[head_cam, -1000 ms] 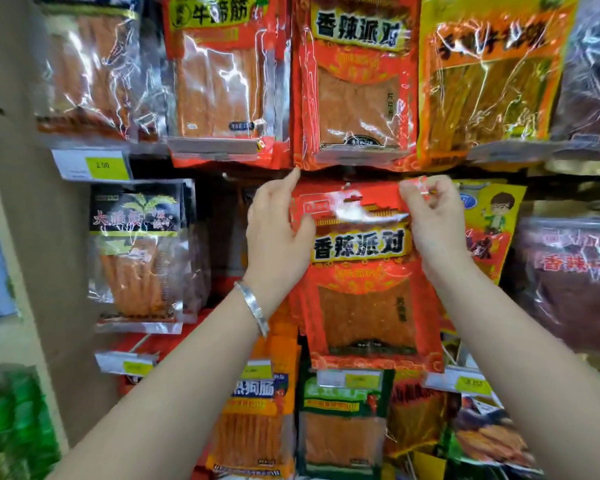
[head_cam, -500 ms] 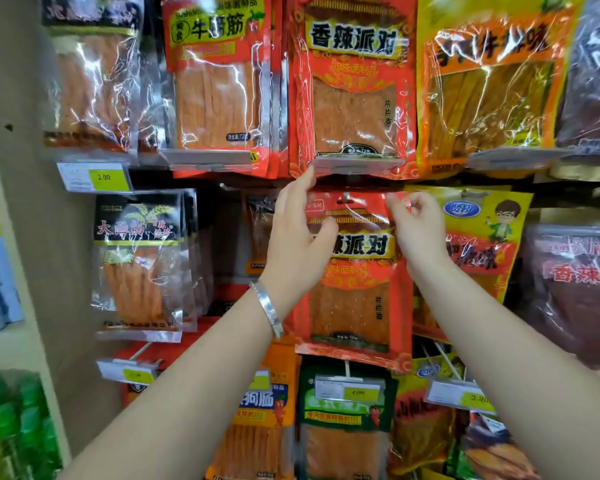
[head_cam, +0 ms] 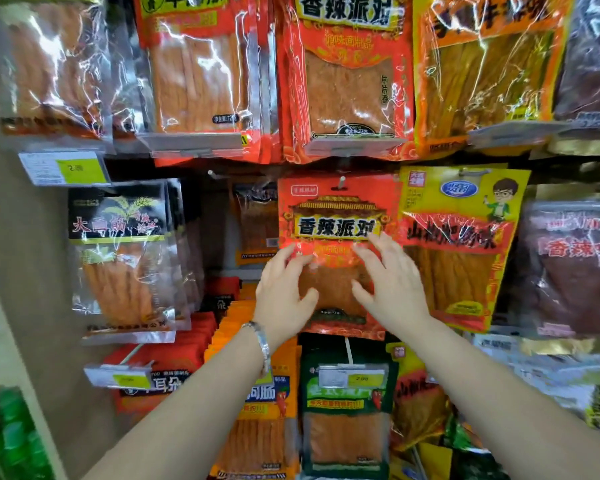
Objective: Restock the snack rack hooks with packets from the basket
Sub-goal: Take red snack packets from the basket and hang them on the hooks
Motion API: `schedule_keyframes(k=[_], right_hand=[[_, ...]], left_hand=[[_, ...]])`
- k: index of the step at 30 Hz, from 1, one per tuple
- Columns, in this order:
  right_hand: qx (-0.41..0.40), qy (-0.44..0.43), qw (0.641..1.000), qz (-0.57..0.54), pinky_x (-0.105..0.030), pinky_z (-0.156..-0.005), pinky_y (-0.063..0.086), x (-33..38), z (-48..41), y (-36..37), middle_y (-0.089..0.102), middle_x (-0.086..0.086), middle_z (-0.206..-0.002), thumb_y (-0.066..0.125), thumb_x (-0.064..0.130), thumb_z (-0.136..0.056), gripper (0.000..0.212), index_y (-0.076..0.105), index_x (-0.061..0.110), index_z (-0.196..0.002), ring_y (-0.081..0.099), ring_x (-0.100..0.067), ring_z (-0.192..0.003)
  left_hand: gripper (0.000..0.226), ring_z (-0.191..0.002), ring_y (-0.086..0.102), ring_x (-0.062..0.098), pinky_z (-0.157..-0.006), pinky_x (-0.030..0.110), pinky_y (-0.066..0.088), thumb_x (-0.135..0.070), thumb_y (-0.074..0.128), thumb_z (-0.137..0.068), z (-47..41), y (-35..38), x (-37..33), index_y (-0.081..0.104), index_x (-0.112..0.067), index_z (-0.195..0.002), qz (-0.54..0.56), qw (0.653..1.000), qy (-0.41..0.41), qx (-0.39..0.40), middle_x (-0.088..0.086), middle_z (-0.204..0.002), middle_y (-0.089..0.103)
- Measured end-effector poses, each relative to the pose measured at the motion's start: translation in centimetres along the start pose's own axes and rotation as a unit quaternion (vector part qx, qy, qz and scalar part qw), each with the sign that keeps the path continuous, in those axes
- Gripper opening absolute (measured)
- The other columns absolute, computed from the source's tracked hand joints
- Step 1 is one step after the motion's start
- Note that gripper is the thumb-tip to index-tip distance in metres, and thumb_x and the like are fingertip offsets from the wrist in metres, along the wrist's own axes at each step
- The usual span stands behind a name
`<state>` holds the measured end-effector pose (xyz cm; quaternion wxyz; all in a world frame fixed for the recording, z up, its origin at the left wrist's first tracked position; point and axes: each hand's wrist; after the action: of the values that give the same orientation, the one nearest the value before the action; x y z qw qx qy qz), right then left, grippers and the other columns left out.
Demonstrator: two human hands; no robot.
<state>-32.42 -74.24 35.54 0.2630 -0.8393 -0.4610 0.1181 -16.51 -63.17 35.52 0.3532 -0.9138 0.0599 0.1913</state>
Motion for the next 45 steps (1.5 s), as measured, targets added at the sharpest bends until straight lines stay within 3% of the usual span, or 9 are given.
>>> schedule_keyframes(k=[5,10,15,20,26,33,36,42,45], right_hand=[[0.136,0.027,0.984,0.115,-0.044,-0.115,0.019,-0.2,1.3,1.5,-0.006,-0.005,-0.159,0.068,0.041,-0.08,0.096,0.007,0.023,-0.152,-0.001,-0.027,-0.147],[0.197,0.078,0.965,0.152,-0.044,-0.115,0.016,0.9,1.1,1.3,-0.015,-0.006,-0.158,0.068,0.025,-0.08,0.103,-0.007,0.023,-0.151,-0.009,-0.028,-0.146],[0.193,0.118,0.971,0.072,-0.043,-0.109,0.031,3.5,1.5,-1.6,0.02,-0.011,-0.156,0.057,0.026,-0.087,0.065,0.031,0.02,-0.146,0.022,-0.027,-0.142],[0.149,0.196,0.962,-0.113,-0.032,-0.094,0.042,7.4,6.5,-4.1,0.059,-0.006,-0.127,0.058,0.023,-0.087,0.04,0.056,0.018,-0.127,0.054,-0.024,-0.117],[0.3,0.337,0.84,-0.301,-0.032,-0.079,0.047,14.9,22.2,-3.5,0.059,-0.004,-0.083,0.062,0.011,-0.087,0.01,0.061,0.015,-0.096,0.055,-0.016,-0.072],[0.584,0.395,0.636,-0.313,-0.016,-0.047,0.034,26.6,43.8,-5.3,0.047,-0.006,-0.066,0.048,-0.005,-0.093,0.016,0.058,-0.016,-0.099,0.047,-0.001,-0.046],[0.666,0.437,0.538,-0.277,-0.021,-0.05,0.033,31.2,49.2,-6.5,0.053,-0.006,-0.073,0.049,0.005,-0.095,0.018,0.056,0.012,-0.08,0.049,-0.013,-0.058],[0.793,0.332,0.469,-0.203,-0.021,-0.048,0.035,39.8,53.6,-6.3,0.048,-0.004,-0.067,0.048,0.002,-0.091,0.021,0.056,0.008,-0.074,0.046,-0.014,-0.056],[0.806,0.317,0.452,-0.214,-0.025,-0.057,0.034,44.6,52.7,-4.2,0.044,-0.006,-0.065,0.047,0.004,-0.091,0.027,0.046,0.014,-0.065,0.044,-0.019,-0.061]], left_hand=[[0.075,-0.145,-0.01,0.022,-0.113,0.051,0.015,-0.035,0.057,-0.083,0.5,1.9,2.2,0.018,-0.04,-0.147,-0.051,0.994,0.042,0.09,-0.003,-0.158,-0.014],[0.08,-0.143,-0.019,0.02,-0.112,0.059,0.01,-0.039,0.057,-0.084,0.0,2.5,2.5,0.008,-0.042,-0.148,-0.09,0.983,0.042,0.155,-0.008,-0.153,-0.029],[0.05,-0.144,0.016,0.019,-0.113,0.032,0.021,-0.028,0.058,-0.087,1.8,0.3,1.7,0.048,-0.023,-0.135,0.063,0.986,-0.008,0.157,0.006,-0.159,0.009],[0.031,-0.113,0.052,0.024,-0.099,0.02,0.032,-0.003,0.057,-0.085,10.1,-3.6,1.4,0.062,-0.005,-0.115,0.159,0.987,-0.016,0.034,0.014,-0.119,0.057],[0.025,-0.067,0.052,-0.008,-0.064,0.002,0.035,0.002,0.055,-0.089,32.7,-5.4,4.4,0.059,0.006,-0.113,0.222,0.923,-0.249,0.191,0.012,-0.097,0.055],[0.011,-0.07,0.052,0.011,-0.06,0.016,0.039,-0.013,0.05,-0.096,60.4,-12.5,4.8,0.06,-0.009,-0.096,0.166,0.732,-0.564,0.344,0.005,-0.088,0.054],[0.022,-0.046,0.046,0.007,-0.043,0.015,0.034,-0.005,0.046,-0.097,67.2,-16.3,4.3,0.055,-0.006,-0.076,0.147,0.668,-0.635,0.358,0.011,-0.069,0.048],[0.021,-0.084,0.06,0.036,-0.074,0.035,0.049,-0.007,0.049,-0.093,74.1,-23.5,8.2,0.065,0.0,-0.104,0.148,0.593,-0.753,0.244,0.021,-0.099,0.063],[0.023,-0.062,0.051,0.026,-0.055,0.024,0.044,-0.003,0.048,-0.092,75.8,-27.2,11.2,0.058,-0.01,-0.072,0.157,0.551,-0.79,0.218,0.014,-0.077,0.055]])
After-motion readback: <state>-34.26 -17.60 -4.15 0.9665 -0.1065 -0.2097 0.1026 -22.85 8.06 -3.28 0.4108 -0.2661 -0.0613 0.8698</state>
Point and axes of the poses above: each hand's wrist, its own z-axis away from the middle knuckle, its own y-axis out of the palm, x = y × z
